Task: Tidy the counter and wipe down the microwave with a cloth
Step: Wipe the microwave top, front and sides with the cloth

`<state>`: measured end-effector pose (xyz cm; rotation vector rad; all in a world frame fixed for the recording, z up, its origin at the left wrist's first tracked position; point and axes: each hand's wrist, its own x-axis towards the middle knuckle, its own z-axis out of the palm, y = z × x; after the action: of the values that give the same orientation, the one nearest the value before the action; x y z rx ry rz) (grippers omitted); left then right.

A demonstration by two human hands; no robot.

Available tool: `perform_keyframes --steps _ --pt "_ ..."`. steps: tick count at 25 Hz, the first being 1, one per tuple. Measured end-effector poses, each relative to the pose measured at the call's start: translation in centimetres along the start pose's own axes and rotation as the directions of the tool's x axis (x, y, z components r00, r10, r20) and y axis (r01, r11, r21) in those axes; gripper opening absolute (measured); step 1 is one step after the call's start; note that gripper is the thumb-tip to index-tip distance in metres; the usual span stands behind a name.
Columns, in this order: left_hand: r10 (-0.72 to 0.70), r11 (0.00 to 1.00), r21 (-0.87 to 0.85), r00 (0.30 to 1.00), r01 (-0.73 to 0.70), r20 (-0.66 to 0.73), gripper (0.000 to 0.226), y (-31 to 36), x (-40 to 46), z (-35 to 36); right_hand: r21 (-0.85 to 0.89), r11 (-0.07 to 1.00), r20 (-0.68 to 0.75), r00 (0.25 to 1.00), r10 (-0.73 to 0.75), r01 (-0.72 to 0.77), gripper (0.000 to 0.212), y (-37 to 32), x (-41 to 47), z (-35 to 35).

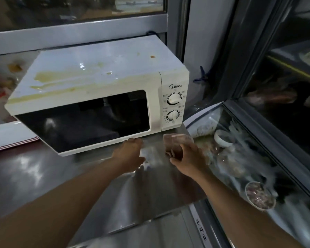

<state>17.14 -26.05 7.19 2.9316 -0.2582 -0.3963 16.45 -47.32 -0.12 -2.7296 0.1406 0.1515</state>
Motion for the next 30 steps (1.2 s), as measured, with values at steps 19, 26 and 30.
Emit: perform_keyframes --steps 19,26,30 --pt "0.128 0.989 -0.059 0.987 -0.134 -0.097 0.049 -1.1 -1.2 -5.3 0.289 0.957 -0.104 0.992 0.071 -0.038 0.012 -3.2 -1.2 -4.4" --pt "0.382 0.909 -0.106 0.906 -0.404 -0.18 0.061 -0.4 -4.3 -13.1 0.367 0.897 -0.146 0.968 -0.204 0.245 0.022 -11.2 -5.0 -15.3" --pt "0.388 0.896 -0.079 0.856 -0.437 -0.342 0.028 -1.6 -5.8 -16.7 0.398 0.834 -0.163 0.924 -0.347 0.383 0.028 -15.3 -6.3 -19.1"
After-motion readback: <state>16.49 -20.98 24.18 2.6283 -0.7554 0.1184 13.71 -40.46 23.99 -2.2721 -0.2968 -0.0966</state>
